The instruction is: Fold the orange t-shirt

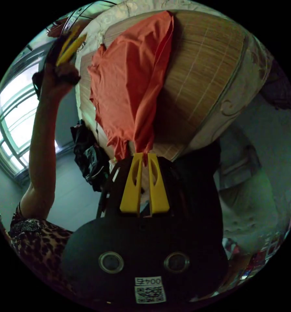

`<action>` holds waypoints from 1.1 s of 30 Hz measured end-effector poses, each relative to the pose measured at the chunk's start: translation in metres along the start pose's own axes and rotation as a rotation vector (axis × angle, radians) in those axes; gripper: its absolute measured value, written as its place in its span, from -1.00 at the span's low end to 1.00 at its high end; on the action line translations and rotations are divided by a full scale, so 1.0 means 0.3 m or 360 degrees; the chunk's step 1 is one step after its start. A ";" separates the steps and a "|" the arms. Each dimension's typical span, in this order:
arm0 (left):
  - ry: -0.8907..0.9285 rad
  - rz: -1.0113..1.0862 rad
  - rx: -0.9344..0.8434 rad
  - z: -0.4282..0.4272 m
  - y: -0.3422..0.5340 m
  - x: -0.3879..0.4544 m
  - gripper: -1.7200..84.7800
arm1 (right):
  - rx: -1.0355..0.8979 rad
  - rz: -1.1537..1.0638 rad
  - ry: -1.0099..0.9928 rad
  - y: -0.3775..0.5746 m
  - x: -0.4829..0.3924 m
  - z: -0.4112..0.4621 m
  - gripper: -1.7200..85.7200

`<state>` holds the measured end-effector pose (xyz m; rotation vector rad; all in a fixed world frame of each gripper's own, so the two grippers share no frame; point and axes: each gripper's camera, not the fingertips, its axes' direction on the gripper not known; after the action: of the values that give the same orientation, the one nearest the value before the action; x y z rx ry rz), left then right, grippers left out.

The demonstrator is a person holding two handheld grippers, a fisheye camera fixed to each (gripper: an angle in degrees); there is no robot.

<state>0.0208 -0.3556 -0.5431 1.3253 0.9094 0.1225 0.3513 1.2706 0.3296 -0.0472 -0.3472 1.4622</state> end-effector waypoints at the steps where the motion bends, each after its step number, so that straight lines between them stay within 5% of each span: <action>1: -0.0077 -0.0086 0.0010 -0.051 0.112 -0.066 -0.71 | -0.0001 -0.0004 0.0022 0.009 0.002 0.008 -0.87; 10: -0.0298 -0.0583 0.0001 -0.336 1.016 -0.304 -0.74 | 0.0194 -0.0048 0.0180 0.142 -0.020 0.084 -0.97; 18: -0.0412 -0.0421 -0.0104 -0.401 1.504 -0.210 -0.76 | 0.0500 -0.0286 0.0226 0.277 -0.134 0.072 -0.98; 33: -0.0396 -0.0526 -0.0043 -0.485 2.308 0.033 -0.78 | 0.0093 -0.0542 0.0576 0.179 -0.263 0.233 -0.98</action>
<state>0.2177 -0.0360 0.0568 1.1193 0.8968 -0.2797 0.2760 1.1872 0.3669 -0.1943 -0.0135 1.0982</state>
